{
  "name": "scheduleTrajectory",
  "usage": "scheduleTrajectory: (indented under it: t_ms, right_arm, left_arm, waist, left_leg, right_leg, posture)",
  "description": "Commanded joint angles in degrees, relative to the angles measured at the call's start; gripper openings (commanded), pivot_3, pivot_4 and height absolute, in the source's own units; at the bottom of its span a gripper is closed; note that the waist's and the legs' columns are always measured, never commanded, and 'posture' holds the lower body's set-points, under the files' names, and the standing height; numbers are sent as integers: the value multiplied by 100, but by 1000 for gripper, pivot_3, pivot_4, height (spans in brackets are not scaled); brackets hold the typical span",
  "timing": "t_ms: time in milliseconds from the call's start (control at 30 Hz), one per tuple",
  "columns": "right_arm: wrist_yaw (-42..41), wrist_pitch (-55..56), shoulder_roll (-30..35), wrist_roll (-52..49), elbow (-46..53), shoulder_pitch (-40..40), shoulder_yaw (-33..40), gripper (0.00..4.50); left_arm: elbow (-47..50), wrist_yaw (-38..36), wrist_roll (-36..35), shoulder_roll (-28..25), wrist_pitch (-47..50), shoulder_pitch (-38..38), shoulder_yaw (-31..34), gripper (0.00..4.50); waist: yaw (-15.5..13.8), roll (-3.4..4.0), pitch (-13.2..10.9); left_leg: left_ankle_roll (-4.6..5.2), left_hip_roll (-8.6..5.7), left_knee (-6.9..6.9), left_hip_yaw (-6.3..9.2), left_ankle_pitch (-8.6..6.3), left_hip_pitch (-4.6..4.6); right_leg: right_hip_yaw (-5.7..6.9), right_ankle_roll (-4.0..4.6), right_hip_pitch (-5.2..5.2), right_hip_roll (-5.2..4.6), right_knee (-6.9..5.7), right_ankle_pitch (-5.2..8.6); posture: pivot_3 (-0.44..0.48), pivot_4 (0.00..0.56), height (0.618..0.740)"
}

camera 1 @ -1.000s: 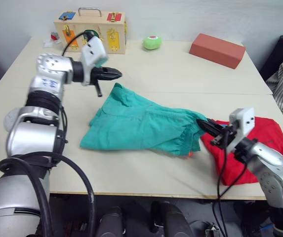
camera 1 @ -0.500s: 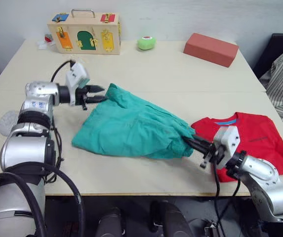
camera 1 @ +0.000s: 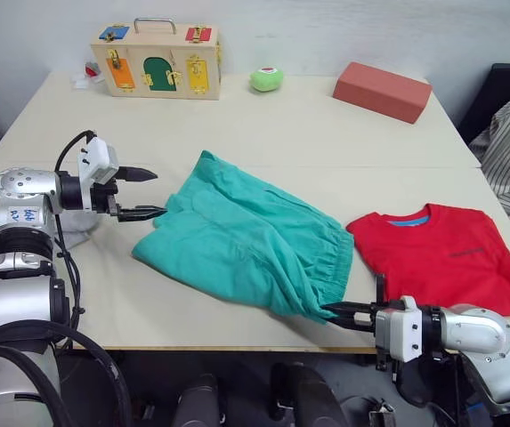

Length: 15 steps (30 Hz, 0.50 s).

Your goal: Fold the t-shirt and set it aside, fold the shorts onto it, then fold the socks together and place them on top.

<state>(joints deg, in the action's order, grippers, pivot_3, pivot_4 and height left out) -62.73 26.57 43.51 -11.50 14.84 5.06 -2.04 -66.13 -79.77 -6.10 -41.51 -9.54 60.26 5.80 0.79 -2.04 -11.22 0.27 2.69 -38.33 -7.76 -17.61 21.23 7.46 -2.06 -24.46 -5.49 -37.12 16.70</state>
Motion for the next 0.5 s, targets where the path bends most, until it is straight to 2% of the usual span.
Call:
scheduleTrajectory:
  t_ms: [33, 167, 267, 500]
  right_arm:
    - [0, 139, 16, -45, -9, -127, -77, 0]
    - [21, 63, 23, -97, -55, -306, -135, 0]
    - [49, -22, 49, -126, -3, -354, -134, 0]
    - [264, -279, 46, -119, 317, -216, -46, 0]
  left_arm:
    - [-74, 253, -61, 325, 535, 247, 9, 4450]
    - [-337, 534, 135, 716, 863, 466, -140, 4450]
    - [-566, 1052, 310, 987, 853, 630, -209, 4450]
    - [-826, 1691, 668, 1247, 960, 792, -386, 4450]
  waist:
    - [-50, 0, 0]
    - [-68, -2, -1]
    - [-68, -2, -1]
    - [-60, -2, -1]
  left_leg:
    - [0, 0, -5, 1, 0, 1]
    - [0, 3, -13, 2, -1, 5]
    - [0, 2, -13, 1, -1, 5]
    - [-5, 6, -9, 0, 1, 2]
  right_leg:
    - [-3, 0, 0, 0, -1, 0]
    - [-6, 0, -2, 2, -4, 0]
    - [-4, 0, -2, 2, -4, 0]
    - [-6, 1, -4, 2, -6, 0]
  posture:
    - [0, 150, 740]
    - [0, 150, 740]
    - [0, 150, 740]
    - [0, 150, 740]
